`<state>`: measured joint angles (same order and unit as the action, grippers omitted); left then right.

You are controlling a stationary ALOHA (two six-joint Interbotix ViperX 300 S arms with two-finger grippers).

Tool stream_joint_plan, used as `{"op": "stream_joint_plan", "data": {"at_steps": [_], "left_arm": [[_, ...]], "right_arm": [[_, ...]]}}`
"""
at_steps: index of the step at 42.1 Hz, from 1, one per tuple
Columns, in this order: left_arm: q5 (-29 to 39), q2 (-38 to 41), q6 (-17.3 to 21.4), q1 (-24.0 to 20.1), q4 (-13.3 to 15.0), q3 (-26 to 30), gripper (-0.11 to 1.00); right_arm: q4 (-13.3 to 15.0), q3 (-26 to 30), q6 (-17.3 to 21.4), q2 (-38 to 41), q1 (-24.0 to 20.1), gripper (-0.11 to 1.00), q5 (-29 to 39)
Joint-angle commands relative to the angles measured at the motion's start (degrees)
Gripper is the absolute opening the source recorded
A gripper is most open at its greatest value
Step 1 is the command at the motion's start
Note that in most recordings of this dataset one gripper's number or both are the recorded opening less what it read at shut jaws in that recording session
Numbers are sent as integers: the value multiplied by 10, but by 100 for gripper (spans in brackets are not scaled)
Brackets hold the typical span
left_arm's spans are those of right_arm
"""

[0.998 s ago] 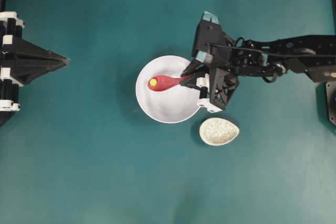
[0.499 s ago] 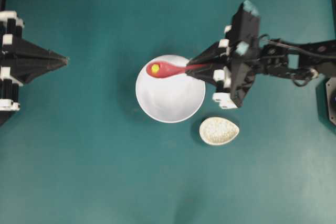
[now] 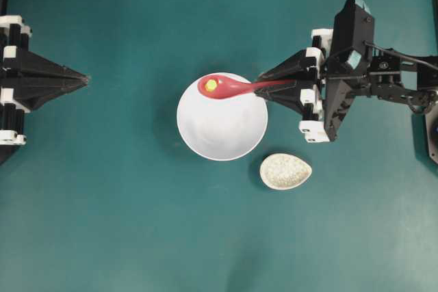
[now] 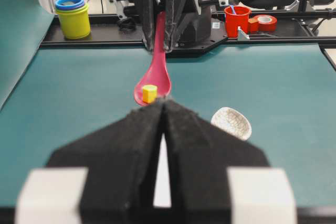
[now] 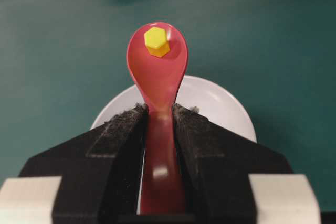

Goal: Scoop the yellow hexagonal prism block from the bowl with a spoon using the right arm.

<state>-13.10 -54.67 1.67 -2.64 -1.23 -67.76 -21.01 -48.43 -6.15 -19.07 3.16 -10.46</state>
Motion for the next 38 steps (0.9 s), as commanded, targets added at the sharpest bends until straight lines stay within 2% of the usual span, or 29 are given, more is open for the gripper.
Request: {"op": "stream_joint_plan", "data": {"at_steps": [1, 38], "left_arm": [[-3, 5, -1, 0, 1, 9, 0], [12, 4, -1, 0, 0, 8, 0]], "right_arm": [[-1, 8, 0, -11, -1, 24, -4], [2, 15, -1, -12, -7, 24, -30]]}}
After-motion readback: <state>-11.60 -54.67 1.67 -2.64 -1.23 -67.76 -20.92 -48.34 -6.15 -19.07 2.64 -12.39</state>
